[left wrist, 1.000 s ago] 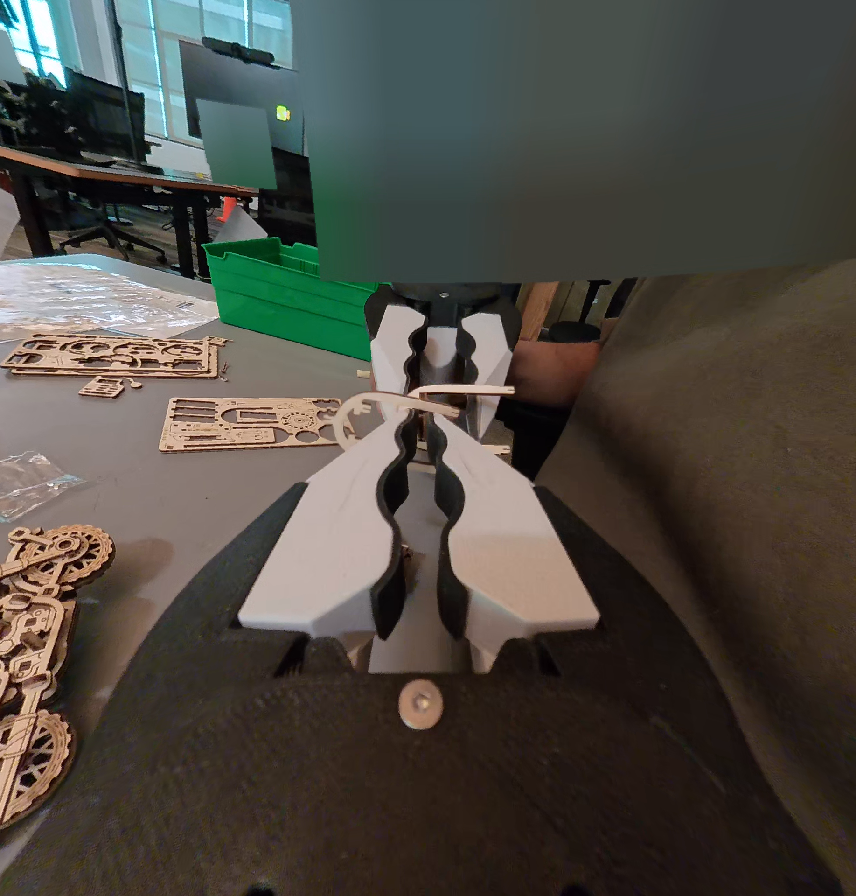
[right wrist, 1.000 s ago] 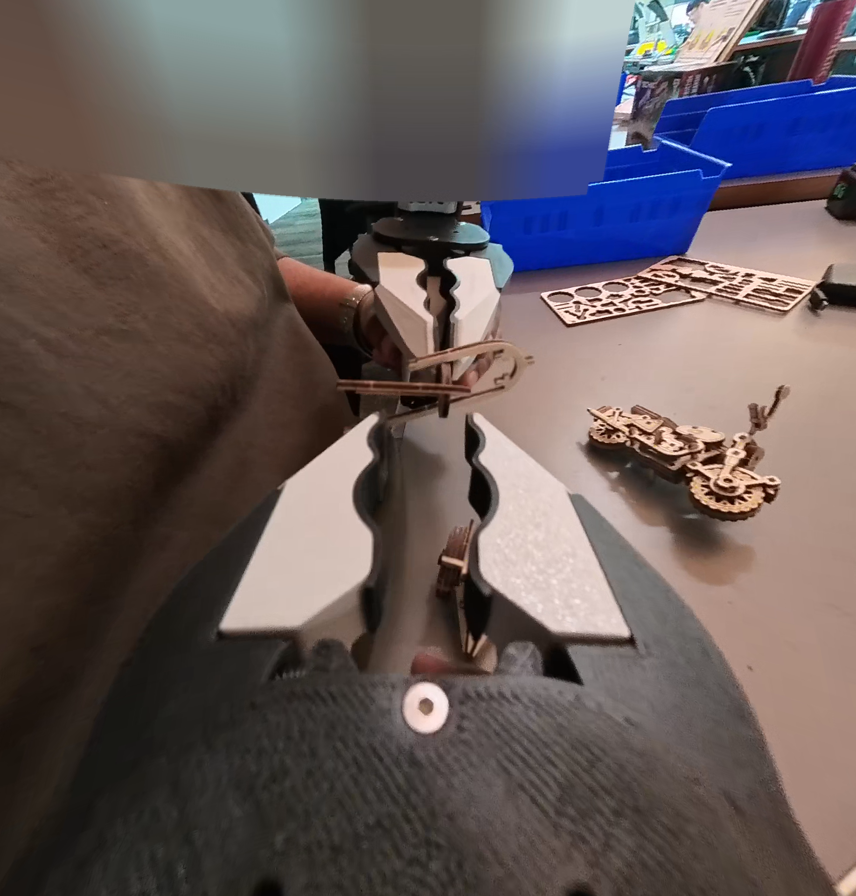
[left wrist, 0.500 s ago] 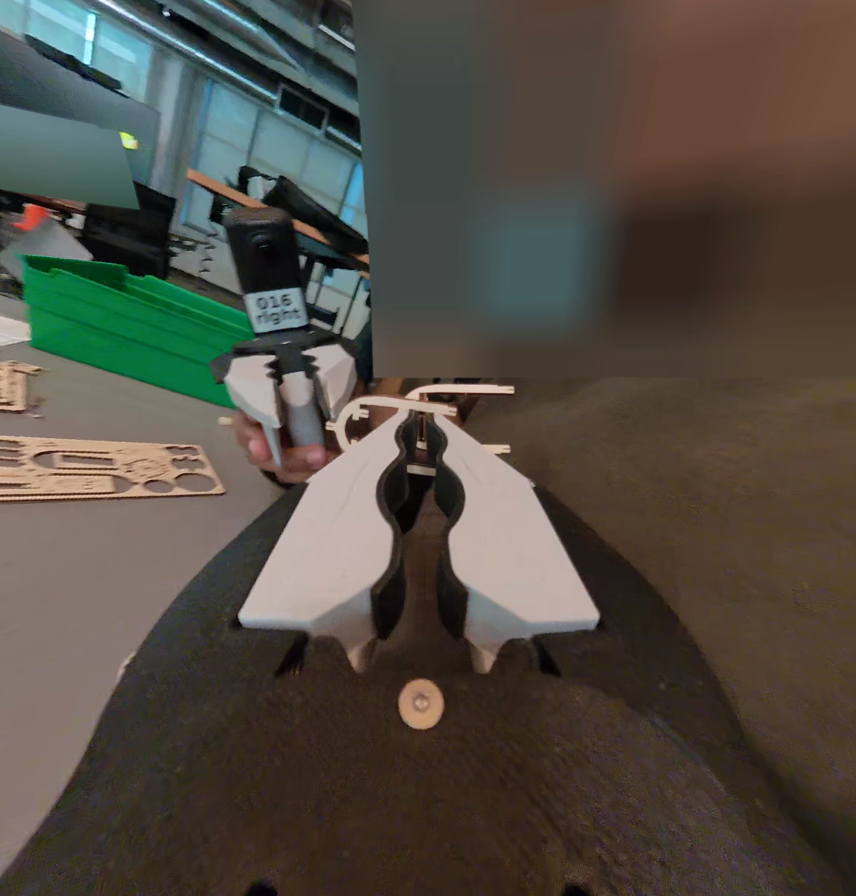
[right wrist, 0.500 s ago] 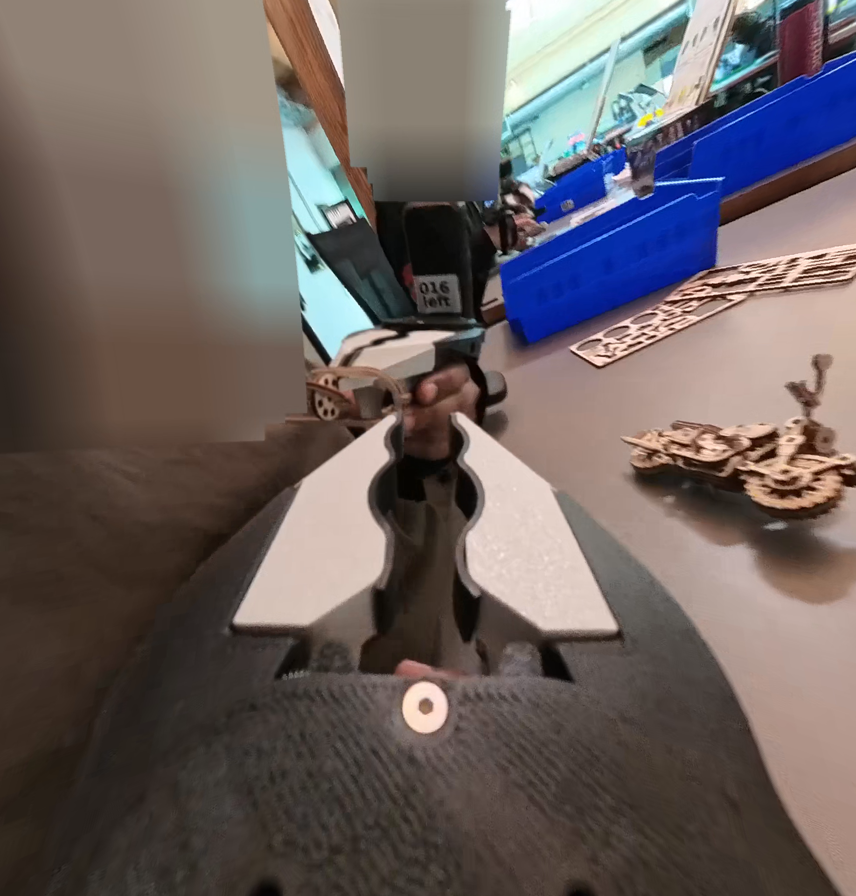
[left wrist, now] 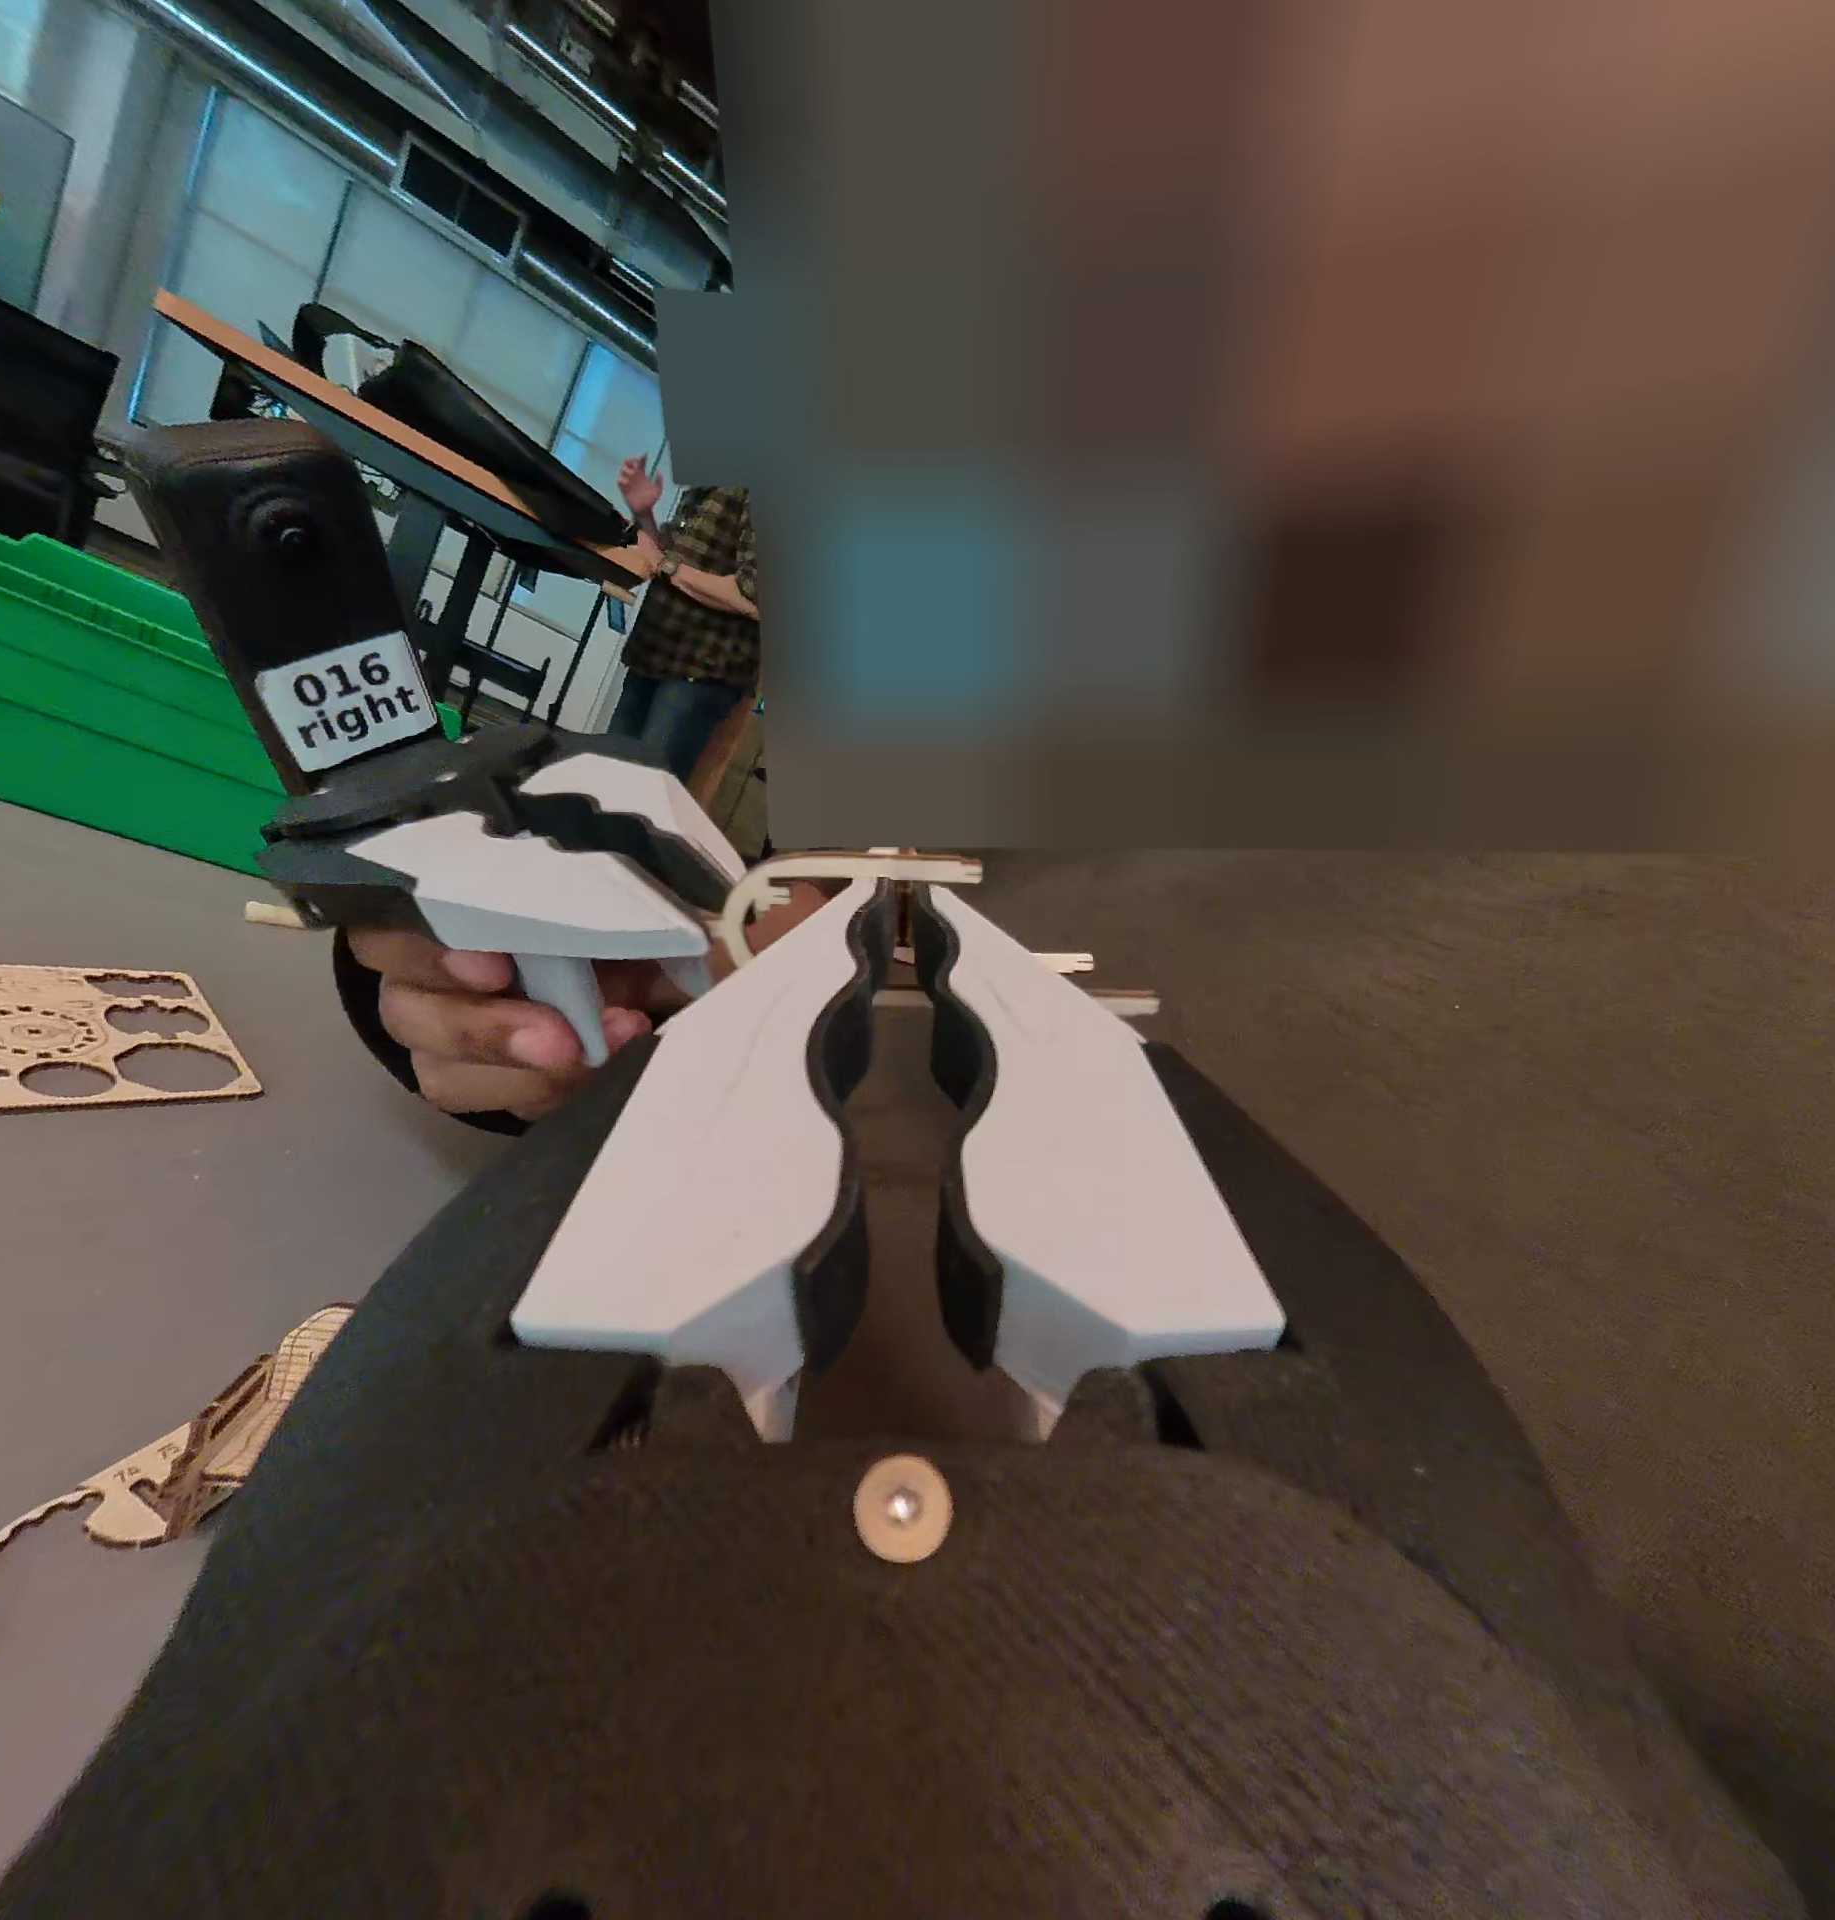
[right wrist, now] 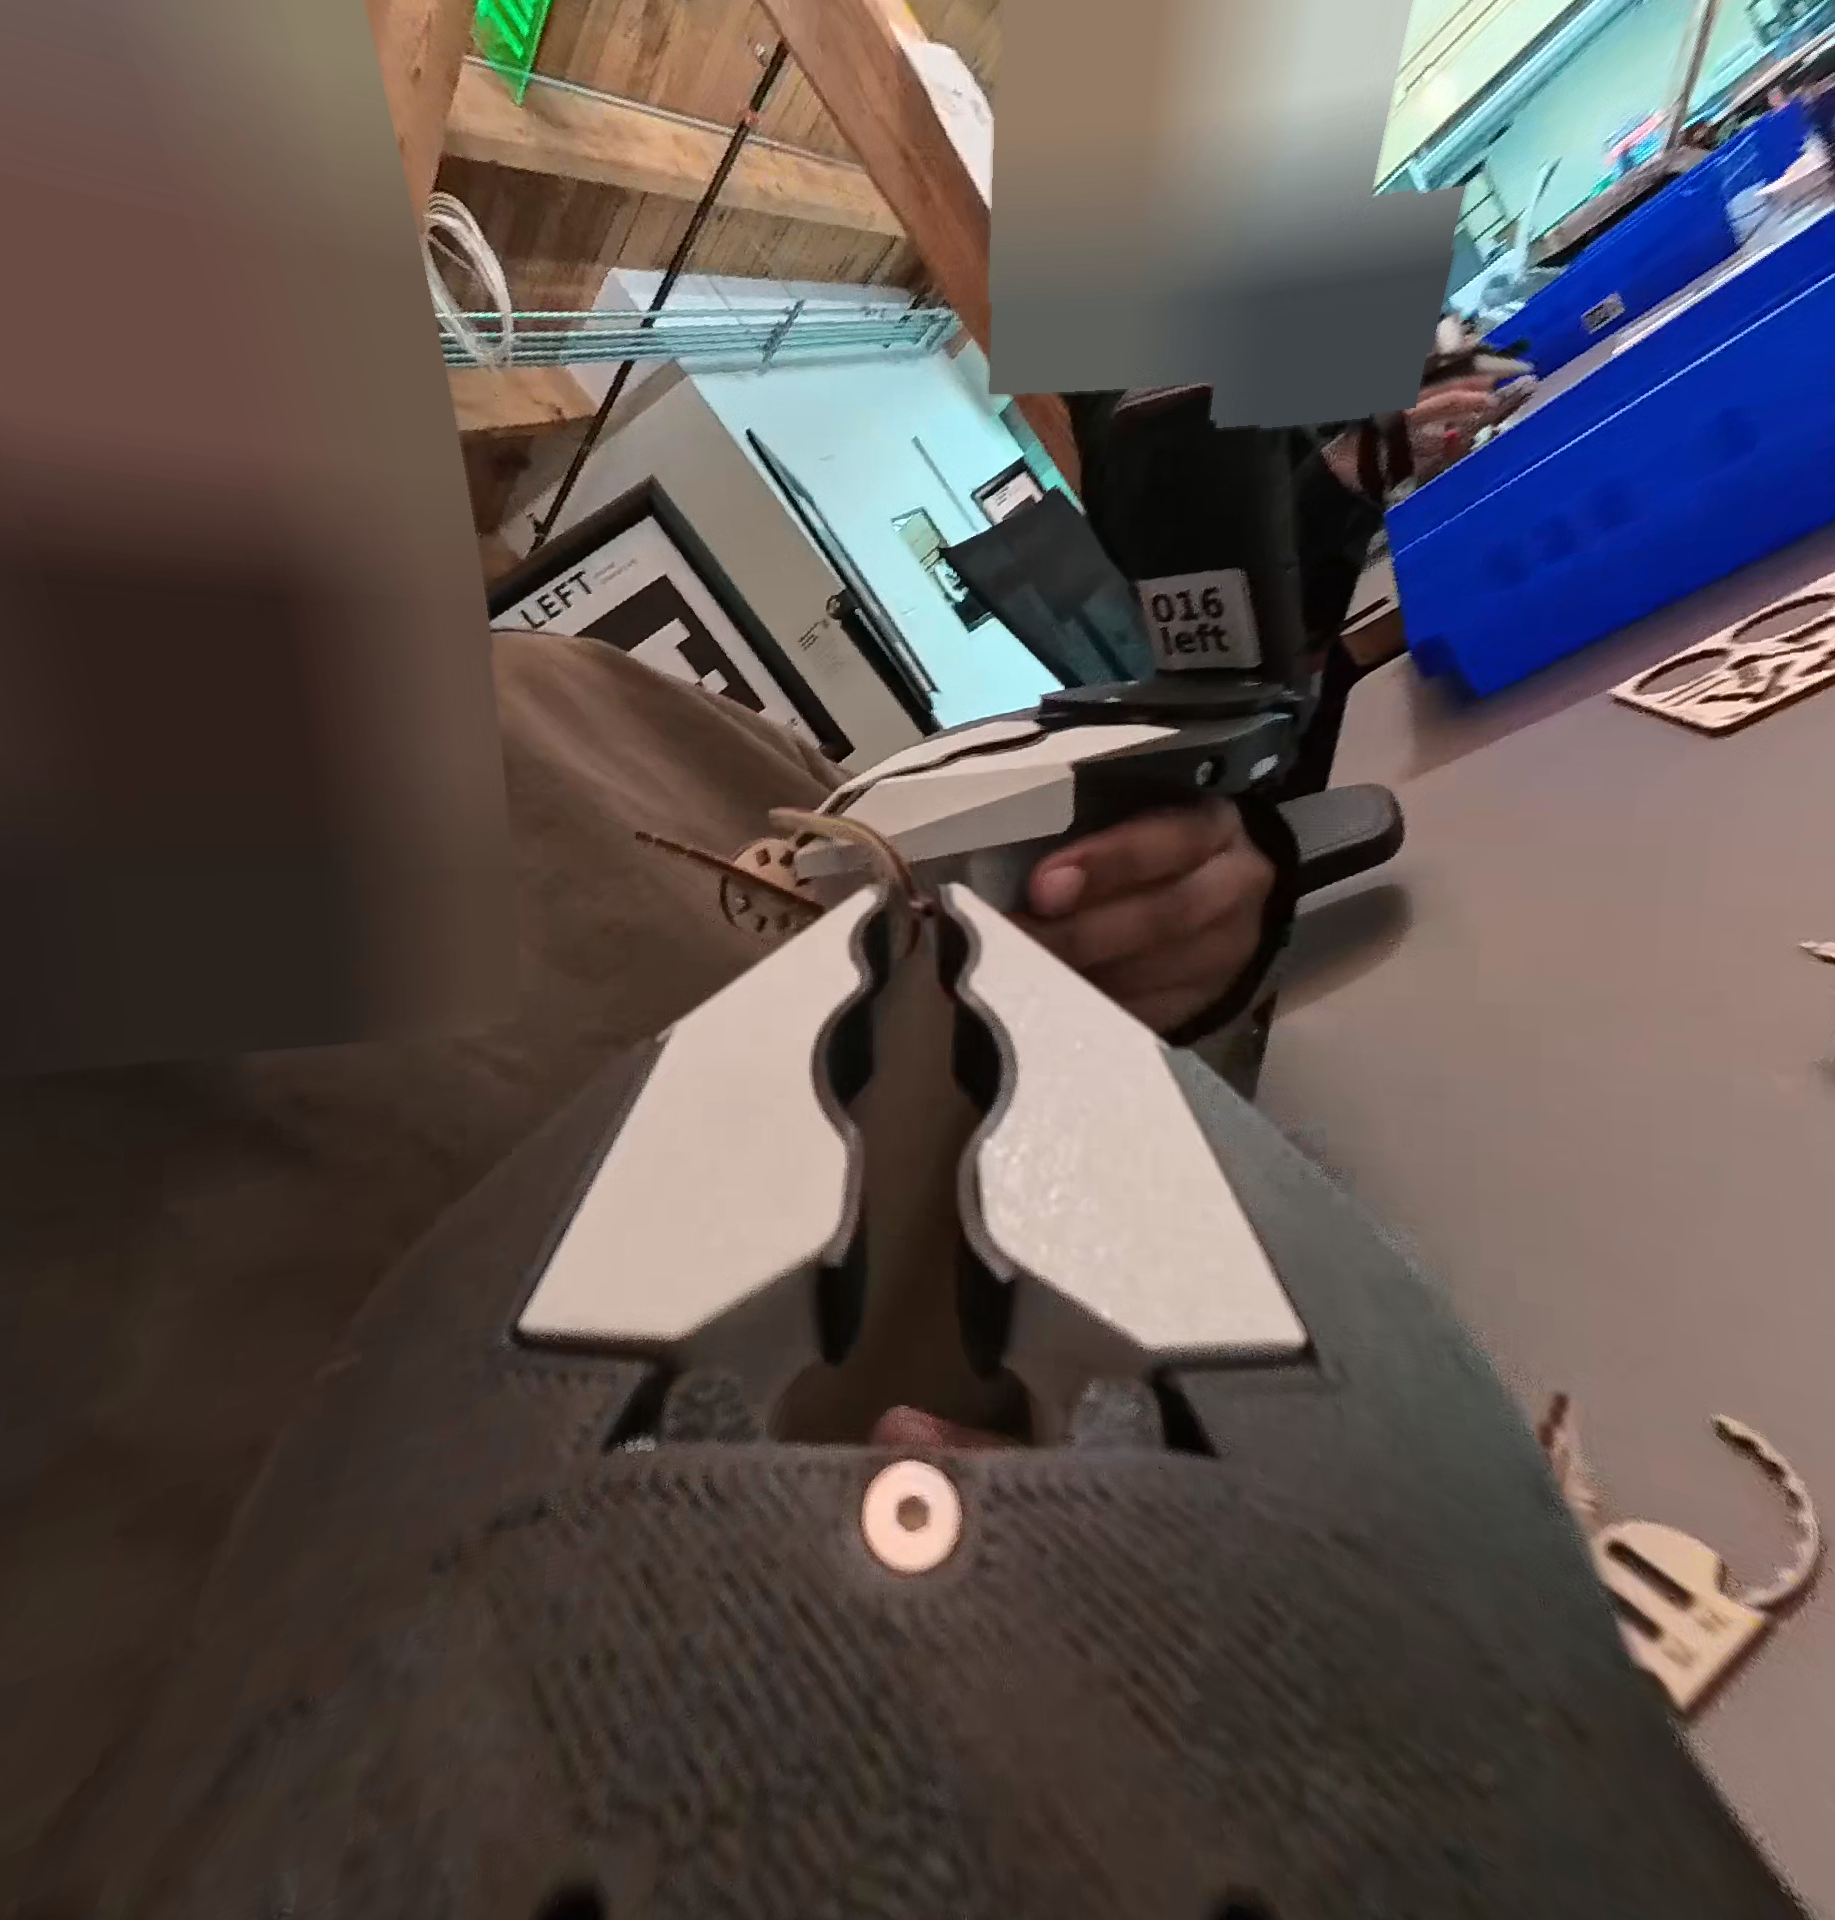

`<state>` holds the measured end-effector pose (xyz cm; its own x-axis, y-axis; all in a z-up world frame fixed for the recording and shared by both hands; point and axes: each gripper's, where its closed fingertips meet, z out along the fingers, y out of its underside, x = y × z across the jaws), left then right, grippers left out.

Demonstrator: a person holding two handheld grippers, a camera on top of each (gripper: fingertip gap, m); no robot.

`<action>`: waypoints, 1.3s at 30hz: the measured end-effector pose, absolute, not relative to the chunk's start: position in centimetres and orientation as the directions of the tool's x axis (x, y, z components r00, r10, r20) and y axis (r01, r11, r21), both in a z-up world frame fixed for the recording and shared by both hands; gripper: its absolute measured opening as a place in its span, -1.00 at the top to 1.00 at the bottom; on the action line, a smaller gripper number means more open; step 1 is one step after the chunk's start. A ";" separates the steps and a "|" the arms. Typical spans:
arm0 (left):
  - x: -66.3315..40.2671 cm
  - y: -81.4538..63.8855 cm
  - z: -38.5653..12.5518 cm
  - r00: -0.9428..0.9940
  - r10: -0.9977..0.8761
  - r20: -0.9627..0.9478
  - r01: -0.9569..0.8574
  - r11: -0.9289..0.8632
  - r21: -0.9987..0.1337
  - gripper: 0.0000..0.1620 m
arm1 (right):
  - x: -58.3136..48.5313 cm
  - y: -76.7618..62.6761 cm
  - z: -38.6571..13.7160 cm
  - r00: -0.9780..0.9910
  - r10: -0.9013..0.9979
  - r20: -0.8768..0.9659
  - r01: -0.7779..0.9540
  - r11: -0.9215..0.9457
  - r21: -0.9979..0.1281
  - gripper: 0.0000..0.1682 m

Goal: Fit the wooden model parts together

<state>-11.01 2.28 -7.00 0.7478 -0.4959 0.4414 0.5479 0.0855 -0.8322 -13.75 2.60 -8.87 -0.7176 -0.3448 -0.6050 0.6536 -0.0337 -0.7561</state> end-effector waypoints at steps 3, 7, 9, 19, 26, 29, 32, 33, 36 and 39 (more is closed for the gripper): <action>-11.2 2.1 -6.8 0.740 -0.501 0.448 0.561 0.095 -0.822 0.99 | -13.2 2.6 -8.7 -0.713 -0.367 -0.597 0.649 -0.024 -0.761 0.96; -11.7 1.7 -6.8 0.713 -0.513 0.478 0.598 0.088 -0.797 0.99 | -13.0 3.2 -8.1 -0.667 -0.423 -0.614 0.683 -0.017 -0.730 0.99; -11.8 1.6 -6.8 0.691 -0.526 0.496 0.618 0.074 -0.783 0.99 | -13.0 3.4 -8.0 -0.645 -0.441 -0.624 0.699 -0.011 -0.715 0.99; -10.3 1.9 -7.4 0.660 -0.570 0.488 0.596 0.002 -0.803 0.98 | -11.2 2.7 -8.0 -0.499 -0.537 -0.681 0.762 0.102 -0.639 0.99; -9.8 1.8 -7.4 0.645 -0.589 0.486 0.591 -0.017 -0.806 0.98 | -10.6 2.3 -7.9 -0.388 -0.580 -0.717 0.809 0.158 -0.566 0.99; -9.5 1.8 -7.5 0.640 -0.603 0.477 0.581 -0.028 -0.814 0.98 | -10.4 2.1 -8.0 -0.351 -0.588 -0.729 0.820 0.183 -0.542 0.99; -9.2 1.7 -7.3 0.639 -0.614 0.463 0.572 -0.024 -0.820 0.98 | -10.2 2.1 -7.9 -0.329 -0.601 -0.728 0.825 0.191 -0.531 0.99; -9.3 1.8 -7.3 0.642 -0.610 0.464 0.573 -0.019 -0.819 0.98 | -10.3 2.1 -7.8 -0.325 -0.602 -0.729 0.829 0.189 -0.526 0.99; -9.9 2.0 -7.4 0.669 -0.579 0.465 0.570 -0.002 -0.822 0.97 | -10.8 2.3 -7.8 -0.331 -0.596 -0.732 0.838 0.172 -0.519 0.99; -11.5 2.6 -7.8 0.704 -0.496 0.509 0.595 0.019 -0.804 0.78 | -11.7 2.6 -7.9 -0.361 -0.575 -0.734 0.845 0.131 -0.518 0.99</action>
<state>-11.54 2.56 -7.84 0.7036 -0.4963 0.5086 0.5947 0.0194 -0.8038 -11.69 2.59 -7.88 -0.3610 -0.5749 -0.7343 0.8454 0.1305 -0.5179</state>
